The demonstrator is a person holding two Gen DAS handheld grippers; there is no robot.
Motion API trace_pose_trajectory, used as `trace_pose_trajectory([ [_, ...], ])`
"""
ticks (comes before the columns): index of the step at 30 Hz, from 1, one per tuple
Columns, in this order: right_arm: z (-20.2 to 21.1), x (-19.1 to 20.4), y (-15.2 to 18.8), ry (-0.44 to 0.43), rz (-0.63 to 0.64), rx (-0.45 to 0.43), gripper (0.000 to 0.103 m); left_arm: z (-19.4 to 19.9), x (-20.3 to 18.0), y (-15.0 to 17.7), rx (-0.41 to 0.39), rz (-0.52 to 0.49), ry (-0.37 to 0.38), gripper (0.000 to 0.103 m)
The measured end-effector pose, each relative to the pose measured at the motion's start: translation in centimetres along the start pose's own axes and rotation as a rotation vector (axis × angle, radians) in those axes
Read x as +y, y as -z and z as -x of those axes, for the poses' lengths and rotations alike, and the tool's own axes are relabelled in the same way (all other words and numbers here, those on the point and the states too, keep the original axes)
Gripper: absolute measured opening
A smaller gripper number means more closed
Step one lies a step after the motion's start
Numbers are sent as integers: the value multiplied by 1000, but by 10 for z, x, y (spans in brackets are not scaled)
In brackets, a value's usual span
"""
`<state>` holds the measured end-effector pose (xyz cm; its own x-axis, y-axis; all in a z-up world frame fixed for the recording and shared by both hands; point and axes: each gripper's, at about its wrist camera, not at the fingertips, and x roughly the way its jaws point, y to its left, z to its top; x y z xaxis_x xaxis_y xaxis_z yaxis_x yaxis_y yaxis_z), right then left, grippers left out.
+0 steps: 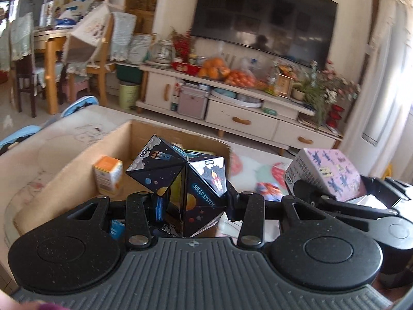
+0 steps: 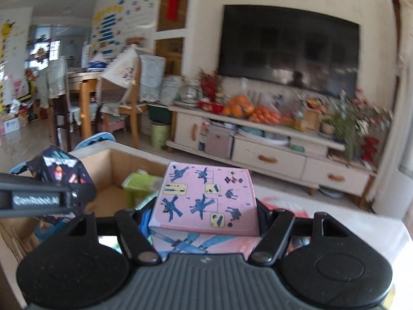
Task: Organize rigid objects
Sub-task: 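Carry both held objects into the cardboard box and open both tools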
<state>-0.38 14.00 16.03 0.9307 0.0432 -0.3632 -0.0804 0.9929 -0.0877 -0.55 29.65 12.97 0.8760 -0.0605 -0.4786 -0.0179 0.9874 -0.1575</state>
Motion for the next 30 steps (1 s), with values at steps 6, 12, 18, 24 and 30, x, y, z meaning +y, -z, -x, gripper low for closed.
trace_pose_trajectory([
  [6, -26, 26, -14, -76, 80, -3, 71, -13, 26, -10, 4, 47, -68, 51],
  [12, -56, 46, -19, -140, 137, 20, 71, -24, 46, -15, 25, 75, -119, 51],
  [18, -80, 62, -14, -180, 180, 66, 71, -30, 56, -14, 45, 111, -145, 51],
  [24, -91, 75, -9, -220, 224, 84, 71, -35, 54, -15, 52, 123, -153, 51],
  [30, -92, 92, -2, -261, 314, 92, 76, -38, 51, -16, 50, 117, -163, 66],
])
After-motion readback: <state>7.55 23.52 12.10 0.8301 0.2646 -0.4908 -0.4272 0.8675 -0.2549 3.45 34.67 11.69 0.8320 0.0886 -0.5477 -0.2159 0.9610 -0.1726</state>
